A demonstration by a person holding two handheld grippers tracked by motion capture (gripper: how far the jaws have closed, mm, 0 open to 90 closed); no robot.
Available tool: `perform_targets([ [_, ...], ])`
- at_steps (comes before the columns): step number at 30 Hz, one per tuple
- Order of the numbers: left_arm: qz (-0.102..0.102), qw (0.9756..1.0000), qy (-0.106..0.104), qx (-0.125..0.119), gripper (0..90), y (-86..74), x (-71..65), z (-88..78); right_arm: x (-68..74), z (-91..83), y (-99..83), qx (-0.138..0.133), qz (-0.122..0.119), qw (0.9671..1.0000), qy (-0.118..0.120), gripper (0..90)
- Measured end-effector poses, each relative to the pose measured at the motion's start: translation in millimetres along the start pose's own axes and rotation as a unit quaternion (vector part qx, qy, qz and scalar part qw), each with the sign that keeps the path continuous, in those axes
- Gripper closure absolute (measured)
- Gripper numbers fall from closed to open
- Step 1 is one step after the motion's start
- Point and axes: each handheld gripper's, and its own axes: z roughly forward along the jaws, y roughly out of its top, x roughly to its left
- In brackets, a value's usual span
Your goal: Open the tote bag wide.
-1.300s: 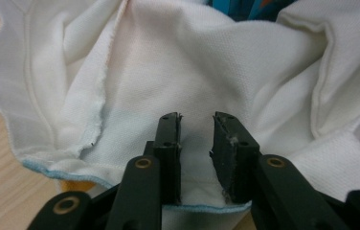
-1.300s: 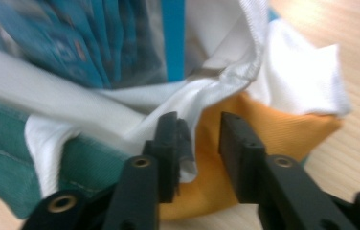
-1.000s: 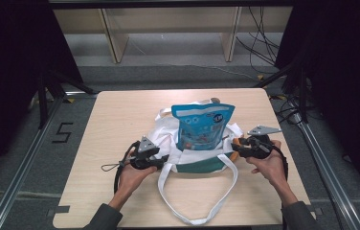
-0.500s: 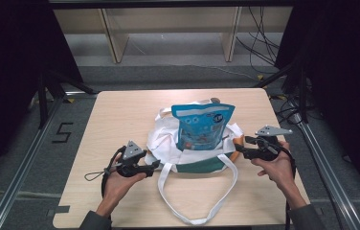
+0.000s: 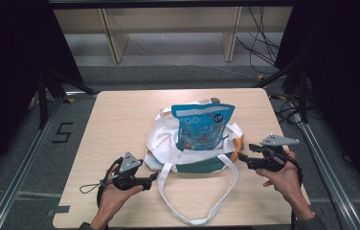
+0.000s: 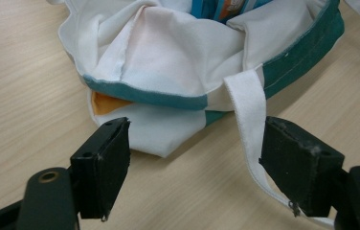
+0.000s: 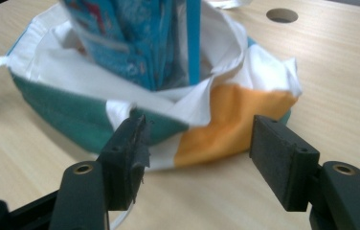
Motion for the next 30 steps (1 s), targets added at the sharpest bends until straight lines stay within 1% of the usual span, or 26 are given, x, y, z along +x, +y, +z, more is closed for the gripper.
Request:
perform_targets([
  [2, -0.008, 0.9999, 0.002, -0.009, 23.4, -4.1, -2.4, -2.1, 2.3, -3.8, -7.3, -0.002, -0.002, 1.0000, 0.000, 38.1],
  [3, -0.001, 1.0000, 0.001, -0.007, 22.6, -5.7, -1.7, -3.8, 3.4, -5.8, -10.8, -0.003, -0.003, 1.0000, -0.002, 37.9],
  [4, -0.008, 0.9999, 0.003, -0.012, 22.2, -9.3, -2.9, -5.2, 5.2, -7.5, -13.6, -0.005, 0.003, 1.0000, -0.004, 37.8],
  [5, -0.011, 0.9999, 0.004, -0.010, 21.7, -12.3, -2.7, -7.1, 6.7, -9.8, -18.4, -0.003, 0.004, 1.0000, -0.001, 37.6],
  [7, -0.009, 0.9999, 0.010, -0.003, 20.2, -18.6, -1.6, -10.8, 9.0, -11.7, -25.9, -0.003, 0.003, 1.0000, 0.000, 37.1],
  [8, -0.015, 0.9998, 0.012, -0.005, 19.6, -21.5, -2.1, -11.8, 11.1, -13.3, -31.0, 0.000, 0.004, 1.0000, 0.001, 37.0],
  [10, -0.020, 0.9997, 0.017, -0.002, 17.3, -26.0, -1.9, -14.9, 13.6, -14.9, -38.3, 0.003, 0.002, 1.0000, 0.001, 36.7],
  [11, -0.020, 0.9996, 0.019, -0.001, 17.2, -27.5, -1.5, -16.8, 17.2, -16.1, -41.5, 0.006, 0.019, 0.9998, 0.006, 36.6],
  [12, -0.016, 0.9997, 0.016, -0.005, 17.2, -28.8, -1.5, -19.0, 19.8, -17.6, -44.3, 0.008, 0.030, 0.9995, 0.007, 36.4],
  [13, -0.021, 0.9996, 0.017, -0.007, 17.0, -29.8, -2.5, -20.0, 20.4, -18.6, -47.7, 0.007, 0.025, 0.9996, 0.007, 36.0],
  [15, -0.018, 0.9997, 0.017, -0.005, 16.7, -32.1, -3.4, -22.0, 22.8, -20.2, -51.8, 0.011, 0.025, 0.9996, 0.007, 35.6],
  [16, -0.017, 0.9997, 0.018, -0.003, 16.5, -33.6, -4.9, -22.8, 24.6, -20.9, -54.6, 0.010, 0.025, 0.9996, 0.011, 35.5],
  [17, -0.016, 0.9998, 0.015, -0.003, 16.5, -35.0, -6.9, -23.1, 27.6, -22.4, -57.5, 0.014, 0.033, 0.9993, 0.011, 35.2],
  [18, -0.011, 0.9998, 0.016, 0.001, 16.4, -35.7, -8.0, -23.8, 29.5, -23.7, -60.7, 0.016, 0.029, 0.9993, 0.014, 34.6],
  [19, 0.003, 0.9999, 0.013, 0.004, 16.4, -36.6, -8.9, -23.9, 30.9, -24.5, -62.4, 0.017, 0.028, 0.9993, 0.017, 34.2],
  [20, -0.001, 0.9999, 0.014, 0.008, 16.4, -37.8, -11.1, -23.1, 33.7, -26.2, -65.6, 0.022, 0.031, 0.9992, 0.016, 34.1],
  [21, -0.005, 0.9999, 0.012, 0.003, 16.4, -38.8, -13.3, -22.2, 35.0, -27.2, -68.0, 0.024, 0.025, 0.9992, 0.020, 34.0],
  [22, 0.005, 0.9998, 0.014, 0.012, 16.3, -39.3, -14.2, -23.1, 35.4, -27.9, -69.8, 0.024, 0.018, 0.9994, 0.018, 33.9],
  [23, -0.002, 0.9999, 0.006, 0.008, 16.3, -40.8, -18.2, -22.0, 38.2, -29.3, -72.5, 0.030, 0.026, 0.9991, 0.018, 33.5],
  [24, 0.008, 0.9999, 0.004, 0.014, 16.3, -41.7, -19.7, -22.2, 38.5, -30.0, -75.3, 0.031, 0.019, 0.9991, 0.020, 33.0],
  [25, 0.010, 0.9998, 0.004, 0.019, 16.3, -42.5, -22.2, -22.1, 40.3, -30.9, -77.6, 0.035, 0.021, 0.9990, 0.019, 32.9],
  [26, 0.023, 0.9994, 0.001, 0.025, 16.3, -43.3, -23.2, -23.0, 39.7, -31.7, -79.5, 0.038, 0.010, 0.9991, 0.019, 32.8],
  [27, 0.018, 0.9997, -0.002, 0.017, 16.3, -44.7, -25.6, -21.3, 41.4, -32.3, -81.6, 0.041, 0.019, 0.9987, 0.022, 32.6],
  [28, 0.023, 0.9991, -0.003, 0.034, 16.3, -45.6, -26.5, -23.0, 41.2, -32.9, -83.1, 0.043, 0.019, 0.9986, 0.024, 32.5],
  [29, 0.022, 0.9993, -0.002, 0.031, 16.3, -46.8, -28.4, -22.4, 43.2, -34.3, -84.6, 0.052, 0.026, 0.9980, 0.024, 32.5],
  [30, 0.024, 0.9991, -0.004, 0.035, 16.3, -47.9, -29.2, -22.9, 42.3, -33.5, -86.5, 0.047, 0.016, 0.9985, 0.025, 32.4],
])
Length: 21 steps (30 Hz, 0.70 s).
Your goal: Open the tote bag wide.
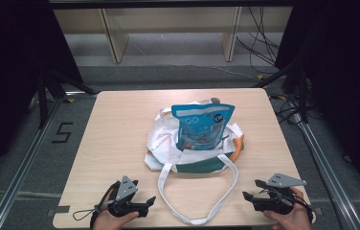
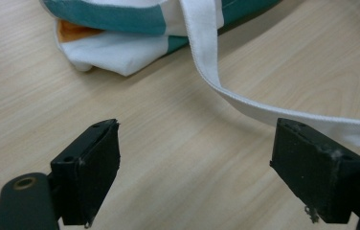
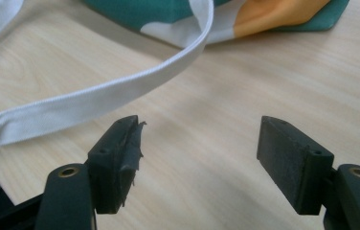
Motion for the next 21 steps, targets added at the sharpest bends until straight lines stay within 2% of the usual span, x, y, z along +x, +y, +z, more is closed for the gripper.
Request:
perform_targets([
  [2, 0.001, 1.0000, -0.002, 0.002, 16.3, -1.1, -2.3, 0.3, 3.5, -0.7, -2.9, 0.013, 0.005, 0.9999, 0.001, 32.0],
  [3, 0.004, 1.0000, -0.002, 0.003, 16.3, -1.6, -3.3, 1.0, 1.7, 0.3, -4.2, 0.010, -0.014, 0.9999, -0.001, 32.0],
  [4, 0.023, 0.9997, 0.002, 0.012, 16.3, -0.6, -2.9, 0.6, 5.2, 0.0, -6.1, 0.016, -0.004, 0.9999, -0.001, 31.9],
  [5, 0.024, 0.9996, 0.004, 0.011, 16.4, -0.7, -3.2, 1.3, 6.9, -0.7, -8.4, 0.022, -0.008, 0.9997, 0.002, 31.8],
  [6, 0.022, 0.9996, 0.004, 0.020, 16.4, -0.9, -3.6, 1.1, 9.6, -1.3, -9.8, 0.027, -0.002, 0.9996, 0.002, 31.8],
  [7, 0.019, 0.9997, 0.003, 0.015, 16.4, -1.1, -4.1, 3.1, 10.9, -0.5, -11.2, 0.028, -0.006, 0.9995, 0.009, 31.7],
  [8, 0.020, 0.9997, 0.003, 0.017, 16.4, -0.9, -4.7, 3.6, 8.3, 0.4, -11.0, 0.022, -0.033, 0.9992, 0.009, 31.5],
  [9, 0.014, 0.9998, -0.002, 0.011, 16.4, -0.8, -6.6, 4.4, 11.0, -0.2, -11.9, 0.023, -0.019, 0.9995, 0.008, 31.4],
  [10, 0.030, 0.9994, 0.000, 0.019, 16.4, -0.7, -5.7, 4.1, 10.5, 0.0, -11.6, 0.024, -0.028, 0.9993, 0.008, 31.4],
  [11, 0.027, 0.9995, 0.001, 0.016, 16.4, -0.6, -7.1, 4.9, 12.8, -0.3, -12.2, 0.028, -0.017, 0.9994, 0.006, 31.4],
  [13, 0.018, 0.9998, -0.003, 0.009, 16.4, -0.9, -8.8, 6.2, 11.8, 0.7, -12.2, 0.028, -0.025, 0.9993, 0.008, 31.4],
  [15, 0.025, 0.9996, 0.000, 0.014, 16.4, -0.5, -7.2, 6.2, 8.9, 2.1, -11.9, 0.030, -0.037, 0.9988, 0.014, 31.3],
  [16, 0.023, 0.9996, -0.003, 0.016, 16.4, -0.7, -7.2, 5.8, 9.3, 1.2, -12.1, 0.027, -0.035, 0.9990, 0.006, 31.3],
  [17, 0.030, 0.9993, 0.003, 0.023, 16.4, -0.4, -5.9, 4.9, 8.7, 1.3, -12.1, 0.029, -0.035, 0.9990, 0.008, 31.3],
  [18, 0.024, 0.9995, 0.006, 0.020, 16.4, -0.2, -6.3, 5.4, 8.3, 0.5, -11.9, 0.032, -0.033, 0.9989, 0.007, 31.3],
  [19, 0.030, 0.9994, 0.005, 0.019, 16.4, 0.0, -5.6, 5.3, 8.9, 0.0, -12.0, 0.035, -0.028, 0.9990, 0.004, 31.3],
  [21, 0.022, 0.9996, 0.001, 0.016, 16.4, 0.0, -6.3, 5.3, 7.5, 0.6, -12.1, 0.031, -0.037, 0.9989, 0.004, 31.3],
])
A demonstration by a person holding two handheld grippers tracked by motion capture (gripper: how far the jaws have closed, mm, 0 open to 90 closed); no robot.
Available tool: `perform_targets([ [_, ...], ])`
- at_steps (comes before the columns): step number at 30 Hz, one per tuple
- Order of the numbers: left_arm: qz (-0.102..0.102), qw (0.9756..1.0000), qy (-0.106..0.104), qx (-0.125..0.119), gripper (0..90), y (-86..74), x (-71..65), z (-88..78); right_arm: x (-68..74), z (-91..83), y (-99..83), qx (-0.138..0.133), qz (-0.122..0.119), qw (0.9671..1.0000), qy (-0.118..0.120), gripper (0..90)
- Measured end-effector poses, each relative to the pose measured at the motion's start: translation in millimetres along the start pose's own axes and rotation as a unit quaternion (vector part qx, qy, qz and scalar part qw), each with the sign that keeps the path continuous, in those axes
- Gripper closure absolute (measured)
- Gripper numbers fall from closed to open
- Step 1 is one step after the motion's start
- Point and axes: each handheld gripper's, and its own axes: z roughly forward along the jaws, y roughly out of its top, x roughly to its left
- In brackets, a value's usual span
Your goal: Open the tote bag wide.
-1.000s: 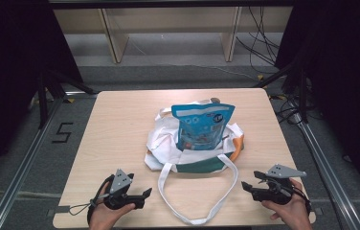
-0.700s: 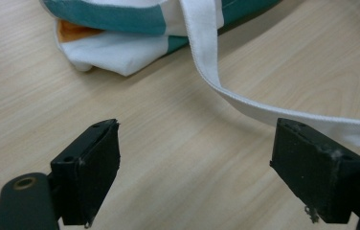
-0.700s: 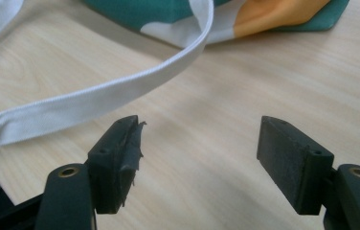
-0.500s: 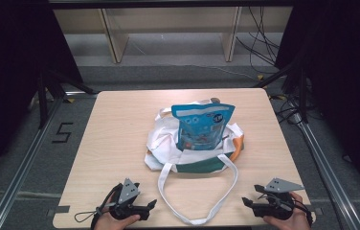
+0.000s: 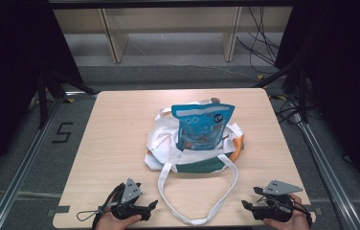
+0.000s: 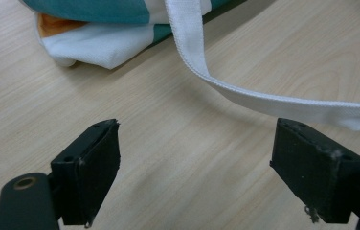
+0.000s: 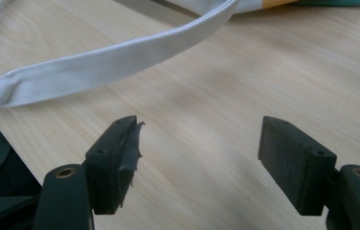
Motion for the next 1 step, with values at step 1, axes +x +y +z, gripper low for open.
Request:
perform_targets([
  [1, 0.001, 1.0000, 0.001, -0.001, 16.4, 0.0, 0.3, 0.0, -0.2, -0.4, 0.0, -0.001, 0.000, 1.0000, -0.003, 31.3],
])
